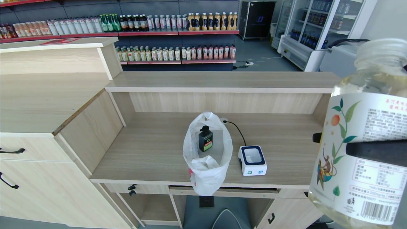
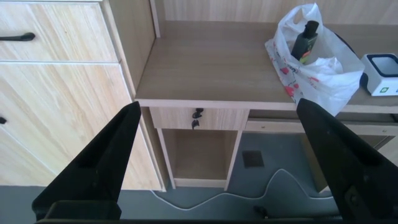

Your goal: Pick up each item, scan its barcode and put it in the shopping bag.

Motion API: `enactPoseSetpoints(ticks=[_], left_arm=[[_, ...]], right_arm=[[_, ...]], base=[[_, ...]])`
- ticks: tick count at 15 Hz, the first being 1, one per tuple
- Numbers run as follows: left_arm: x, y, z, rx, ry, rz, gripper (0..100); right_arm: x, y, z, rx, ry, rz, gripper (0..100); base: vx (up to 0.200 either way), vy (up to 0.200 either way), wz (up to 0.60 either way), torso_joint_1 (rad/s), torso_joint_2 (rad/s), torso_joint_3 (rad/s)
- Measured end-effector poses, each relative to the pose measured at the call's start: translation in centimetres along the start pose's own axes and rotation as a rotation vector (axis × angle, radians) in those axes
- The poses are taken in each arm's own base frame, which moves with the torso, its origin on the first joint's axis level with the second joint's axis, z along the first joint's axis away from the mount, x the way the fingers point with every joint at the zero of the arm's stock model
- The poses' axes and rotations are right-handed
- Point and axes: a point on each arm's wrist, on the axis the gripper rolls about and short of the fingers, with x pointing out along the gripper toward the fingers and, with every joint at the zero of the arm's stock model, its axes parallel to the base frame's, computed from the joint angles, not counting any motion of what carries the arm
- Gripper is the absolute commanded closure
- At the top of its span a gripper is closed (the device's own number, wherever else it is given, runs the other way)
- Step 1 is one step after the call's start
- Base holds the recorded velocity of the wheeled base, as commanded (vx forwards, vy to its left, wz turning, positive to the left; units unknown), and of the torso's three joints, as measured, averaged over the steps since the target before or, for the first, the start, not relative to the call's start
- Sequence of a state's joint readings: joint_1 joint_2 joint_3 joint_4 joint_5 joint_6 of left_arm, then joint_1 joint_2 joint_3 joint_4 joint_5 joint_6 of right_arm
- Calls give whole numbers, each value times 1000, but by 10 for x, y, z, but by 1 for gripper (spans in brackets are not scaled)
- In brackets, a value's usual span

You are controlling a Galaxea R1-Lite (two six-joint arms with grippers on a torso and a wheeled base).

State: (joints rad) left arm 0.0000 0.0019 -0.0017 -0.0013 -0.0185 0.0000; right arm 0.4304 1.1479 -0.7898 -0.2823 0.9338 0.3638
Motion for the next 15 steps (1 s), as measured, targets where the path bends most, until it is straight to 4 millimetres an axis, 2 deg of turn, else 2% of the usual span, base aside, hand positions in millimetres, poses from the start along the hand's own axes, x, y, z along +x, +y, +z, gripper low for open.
enactPoseSetpoints(ticks=[15], left_arm=[[0,0,0,0,0,0,0]], right_arm=[[-5,3,-4,-13,-23,-49,100]], base=[[0,0,0,0,0,0]])
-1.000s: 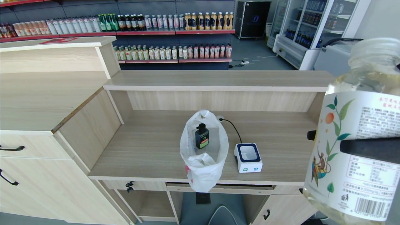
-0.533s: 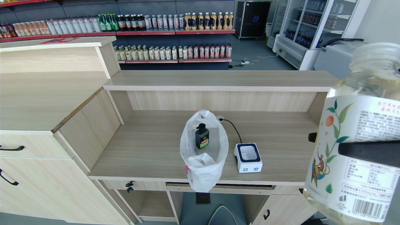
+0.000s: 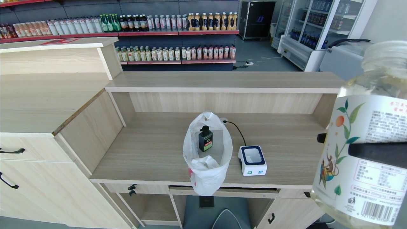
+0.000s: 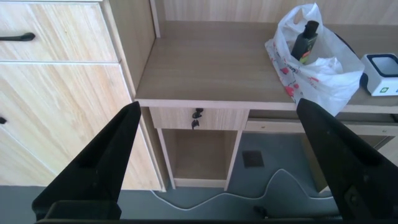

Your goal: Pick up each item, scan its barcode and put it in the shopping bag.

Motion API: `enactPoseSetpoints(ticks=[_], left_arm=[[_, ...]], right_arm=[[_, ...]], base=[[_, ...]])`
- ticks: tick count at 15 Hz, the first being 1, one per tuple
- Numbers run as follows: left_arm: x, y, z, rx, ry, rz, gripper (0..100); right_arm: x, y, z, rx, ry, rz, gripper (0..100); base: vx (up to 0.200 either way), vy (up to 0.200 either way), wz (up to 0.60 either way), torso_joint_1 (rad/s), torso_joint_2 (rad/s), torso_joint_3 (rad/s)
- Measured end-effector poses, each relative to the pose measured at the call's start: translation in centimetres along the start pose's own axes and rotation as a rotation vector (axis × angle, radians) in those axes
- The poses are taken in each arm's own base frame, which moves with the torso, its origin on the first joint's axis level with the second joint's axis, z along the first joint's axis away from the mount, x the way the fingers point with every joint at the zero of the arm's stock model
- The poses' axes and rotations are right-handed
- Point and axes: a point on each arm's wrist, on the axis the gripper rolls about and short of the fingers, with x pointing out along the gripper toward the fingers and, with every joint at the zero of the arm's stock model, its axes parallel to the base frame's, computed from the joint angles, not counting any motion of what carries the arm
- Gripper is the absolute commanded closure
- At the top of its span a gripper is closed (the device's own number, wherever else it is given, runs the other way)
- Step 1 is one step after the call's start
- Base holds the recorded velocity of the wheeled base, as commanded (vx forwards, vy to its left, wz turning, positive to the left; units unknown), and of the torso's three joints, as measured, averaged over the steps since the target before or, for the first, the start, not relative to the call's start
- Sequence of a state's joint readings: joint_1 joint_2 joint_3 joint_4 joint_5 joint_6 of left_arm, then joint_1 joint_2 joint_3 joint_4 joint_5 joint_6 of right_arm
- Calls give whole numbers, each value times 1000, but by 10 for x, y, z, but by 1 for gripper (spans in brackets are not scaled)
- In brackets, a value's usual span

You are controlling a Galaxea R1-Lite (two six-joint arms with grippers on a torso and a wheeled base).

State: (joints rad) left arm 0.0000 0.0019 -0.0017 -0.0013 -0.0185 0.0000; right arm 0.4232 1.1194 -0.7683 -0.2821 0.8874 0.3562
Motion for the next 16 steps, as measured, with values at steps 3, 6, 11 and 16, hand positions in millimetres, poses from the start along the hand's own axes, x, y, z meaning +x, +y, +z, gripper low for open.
enactPoseSetpoints(ticks=[3,6,11,16], left_arm=[[0,0,0,0,0,0,0],[0,0,0,0,0,0,0],[0,0,0,0,0,0,0],[0,0,0,0,0,0,0]], right_arm=[[-1,1,0,-2,-3,-5,100],[-3,0,-4,-15,21,-23,100],[-9,0,-6,-25,29,-50,100],[-9,0,-6,-27,26,-52,100]], base=[[0,0,0,0,0,0],[0,0,0,0,0,0],[0,0,0,0,0,0],[0,0,0,0,0,0]])
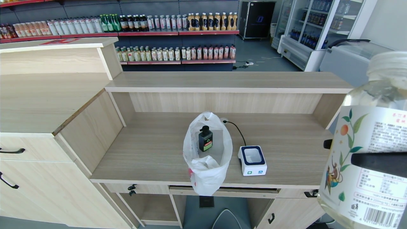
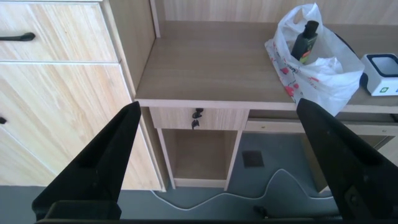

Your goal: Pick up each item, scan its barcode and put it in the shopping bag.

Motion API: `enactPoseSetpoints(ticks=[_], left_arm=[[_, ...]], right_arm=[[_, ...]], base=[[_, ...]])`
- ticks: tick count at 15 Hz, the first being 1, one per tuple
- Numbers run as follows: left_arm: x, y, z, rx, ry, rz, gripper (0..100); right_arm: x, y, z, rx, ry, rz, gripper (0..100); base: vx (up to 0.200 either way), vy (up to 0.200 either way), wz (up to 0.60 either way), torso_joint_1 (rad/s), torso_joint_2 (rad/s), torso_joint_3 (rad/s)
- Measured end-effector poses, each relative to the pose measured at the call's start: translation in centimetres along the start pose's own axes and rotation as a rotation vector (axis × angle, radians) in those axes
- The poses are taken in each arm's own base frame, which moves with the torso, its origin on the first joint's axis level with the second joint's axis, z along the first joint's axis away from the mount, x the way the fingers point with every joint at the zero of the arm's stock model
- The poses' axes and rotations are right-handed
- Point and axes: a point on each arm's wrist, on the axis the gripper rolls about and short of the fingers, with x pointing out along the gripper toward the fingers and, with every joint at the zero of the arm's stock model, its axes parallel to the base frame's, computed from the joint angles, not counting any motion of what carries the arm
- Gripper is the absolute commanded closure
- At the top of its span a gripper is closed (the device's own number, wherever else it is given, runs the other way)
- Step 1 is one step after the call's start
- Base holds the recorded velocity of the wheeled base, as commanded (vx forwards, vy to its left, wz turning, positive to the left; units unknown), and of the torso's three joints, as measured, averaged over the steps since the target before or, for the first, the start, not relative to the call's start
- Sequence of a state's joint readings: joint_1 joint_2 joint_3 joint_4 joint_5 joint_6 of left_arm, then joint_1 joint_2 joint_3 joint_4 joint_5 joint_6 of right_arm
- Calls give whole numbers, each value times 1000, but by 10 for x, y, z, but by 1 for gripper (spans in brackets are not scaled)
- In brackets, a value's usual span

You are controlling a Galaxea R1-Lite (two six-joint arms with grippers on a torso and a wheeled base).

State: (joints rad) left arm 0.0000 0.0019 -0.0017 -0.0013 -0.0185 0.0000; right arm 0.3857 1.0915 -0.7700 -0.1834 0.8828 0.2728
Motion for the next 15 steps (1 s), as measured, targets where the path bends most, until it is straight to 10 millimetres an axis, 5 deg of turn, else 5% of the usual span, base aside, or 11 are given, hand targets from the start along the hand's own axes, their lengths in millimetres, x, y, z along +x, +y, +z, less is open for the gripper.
enactPoseSetpoints(ticks=[10,15], left_arm=[[0,0,0,0,0,0,0],[0,0,0,0,0,0,0]], right_arm=[[1,-3,0,-2,-1,-21,100],[-3,-50,-9,-412,73,-414,100]], base=[[0,0,0,0,0,0],[0,0,0,0,0,0]])
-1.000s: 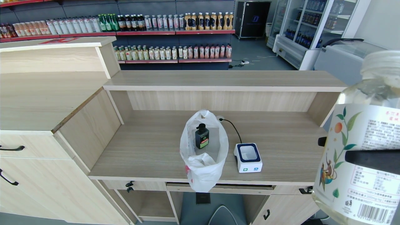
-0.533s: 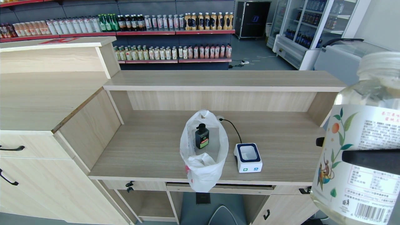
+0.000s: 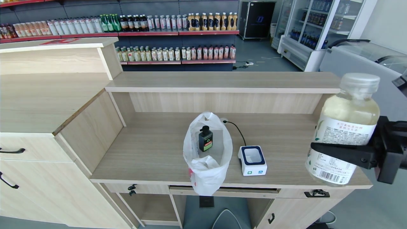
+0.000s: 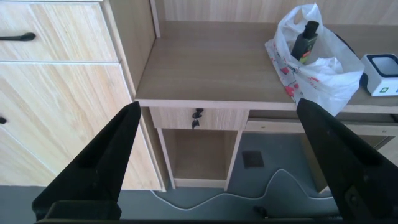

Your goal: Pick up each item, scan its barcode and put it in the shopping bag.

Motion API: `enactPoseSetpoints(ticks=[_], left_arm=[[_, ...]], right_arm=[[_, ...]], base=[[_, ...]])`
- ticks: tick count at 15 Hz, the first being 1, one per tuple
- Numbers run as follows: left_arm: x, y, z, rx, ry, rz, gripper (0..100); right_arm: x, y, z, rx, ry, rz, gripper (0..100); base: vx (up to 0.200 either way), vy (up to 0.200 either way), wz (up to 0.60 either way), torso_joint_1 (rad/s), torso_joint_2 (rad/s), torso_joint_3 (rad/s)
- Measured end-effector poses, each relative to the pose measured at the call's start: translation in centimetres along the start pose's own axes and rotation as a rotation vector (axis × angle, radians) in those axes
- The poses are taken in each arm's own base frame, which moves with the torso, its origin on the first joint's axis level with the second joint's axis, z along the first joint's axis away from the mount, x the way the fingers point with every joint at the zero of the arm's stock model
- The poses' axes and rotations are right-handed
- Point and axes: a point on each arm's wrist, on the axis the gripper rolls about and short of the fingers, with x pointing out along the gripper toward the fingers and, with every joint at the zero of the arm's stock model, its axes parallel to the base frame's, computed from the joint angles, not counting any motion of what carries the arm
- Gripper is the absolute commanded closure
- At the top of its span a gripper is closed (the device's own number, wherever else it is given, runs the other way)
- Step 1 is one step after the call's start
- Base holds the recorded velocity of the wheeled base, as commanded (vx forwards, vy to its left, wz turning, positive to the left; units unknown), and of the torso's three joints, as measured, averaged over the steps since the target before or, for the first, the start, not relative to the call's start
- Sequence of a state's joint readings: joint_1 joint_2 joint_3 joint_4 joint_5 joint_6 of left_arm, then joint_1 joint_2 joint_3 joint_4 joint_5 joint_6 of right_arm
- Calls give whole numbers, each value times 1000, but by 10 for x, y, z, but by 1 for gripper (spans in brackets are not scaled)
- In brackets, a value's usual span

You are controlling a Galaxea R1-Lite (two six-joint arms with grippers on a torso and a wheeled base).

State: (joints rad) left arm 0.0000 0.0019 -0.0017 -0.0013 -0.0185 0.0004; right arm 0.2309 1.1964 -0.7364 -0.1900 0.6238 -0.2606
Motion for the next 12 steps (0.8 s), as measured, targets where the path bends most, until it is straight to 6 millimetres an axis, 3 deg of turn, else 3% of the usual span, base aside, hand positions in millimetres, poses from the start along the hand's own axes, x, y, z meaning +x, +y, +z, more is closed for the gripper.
enactPoseSetpoints(ticks=[4,6,9,12], left_arm=[[0,0,0,0,0,0,0],[0,0,0,0,0,0,0],[0,0,0,0,0,0,0],[0,0,0,0,0,0,0]], right_arm=[[-13,-62,-35,-394,203,-284,100],[-18,-91,-40,-556,199,-409,100],[-12,-118,-54,-686,197,-480,100],[0,-137,-65,-811,172,-506,100]], base=[[0,0,0,0,0,0],[0,0,0,0,0,0],[0,0,0,0,0,0],[0,0,600,1,1,-1]])
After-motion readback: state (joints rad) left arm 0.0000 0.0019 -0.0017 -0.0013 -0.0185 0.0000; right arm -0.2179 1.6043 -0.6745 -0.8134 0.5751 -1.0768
